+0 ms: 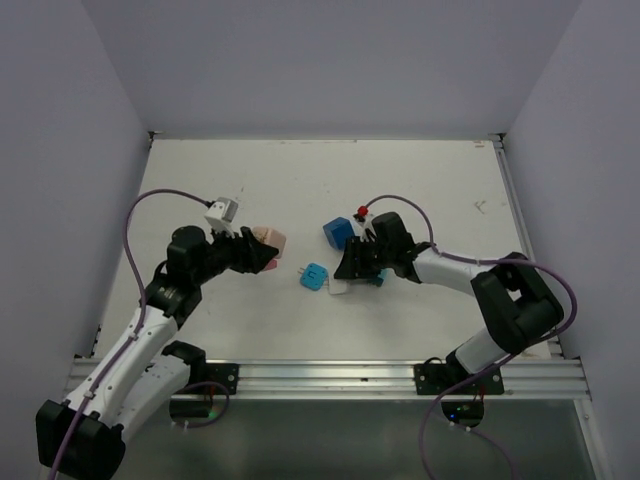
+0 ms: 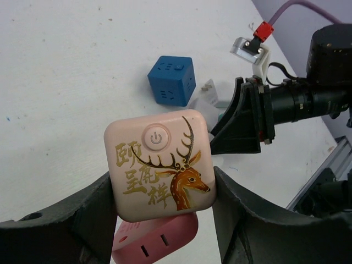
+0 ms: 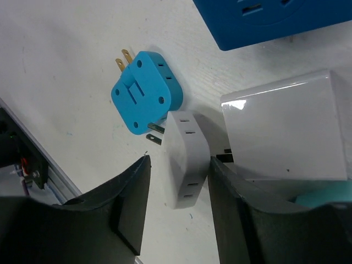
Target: Pull the plug off the socket
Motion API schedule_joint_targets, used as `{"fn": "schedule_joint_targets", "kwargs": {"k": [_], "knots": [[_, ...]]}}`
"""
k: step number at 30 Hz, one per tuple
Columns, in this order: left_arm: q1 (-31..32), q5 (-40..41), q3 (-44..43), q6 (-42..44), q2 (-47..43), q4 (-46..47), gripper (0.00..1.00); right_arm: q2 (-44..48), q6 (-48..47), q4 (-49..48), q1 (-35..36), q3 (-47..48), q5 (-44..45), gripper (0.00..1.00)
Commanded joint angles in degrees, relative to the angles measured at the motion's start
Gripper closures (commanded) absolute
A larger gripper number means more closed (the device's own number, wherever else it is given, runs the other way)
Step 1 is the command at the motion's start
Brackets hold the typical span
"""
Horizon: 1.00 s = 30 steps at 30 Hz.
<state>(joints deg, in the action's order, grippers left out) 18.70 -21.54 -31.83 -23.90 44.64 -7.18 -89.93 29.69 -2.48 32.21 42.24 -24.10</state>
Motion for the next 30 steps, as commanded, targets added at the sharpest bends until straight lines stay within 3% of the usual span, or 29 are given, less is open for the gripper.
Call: {"fn": "schedule_joint_targets", "kwargs": {"k": [1, 6, 12, 15, 21, 30], "knots": [[-0.51, 1.33, 0.54, -8.07, -2.45, 9.28, 1.0, 4.23, -0.34, 1.16, 0.05, -0.58, 3.79, 0.5], [-0.42, 2.38, 3.0, -13.97, -4.82, 12.45, 1.0, 8.45, 1.07, 0.55, 0.14, -1.81, 5.82, 0.33], [-0.42, 1.86, 5.47, -20.12, -6.32, 17.02, 1.0, 14.6, 1.86, -11.21, 1.8, -4.53, -0.77, 0.27], [-0.33, 0.71, 6.52, -23.64, -6.5, 20.79, 1.0, 15.4, 2.12, -15.88, 6.36, -3.66, -1.22, 0.23], [-0.15, 0.01, 7.75, -27.78, -7.02, 26.07, 1.0, 11.37, 7.48, -30.63, 13.57, -1.02, -0.16, 0.2], [-0.15, -0.17, 8.81, -31.64, -8.87, 29.5, 1.0, 1.43, 12.93, -48.14, 16.92, 3.02, -2.35, 0.2]]}}
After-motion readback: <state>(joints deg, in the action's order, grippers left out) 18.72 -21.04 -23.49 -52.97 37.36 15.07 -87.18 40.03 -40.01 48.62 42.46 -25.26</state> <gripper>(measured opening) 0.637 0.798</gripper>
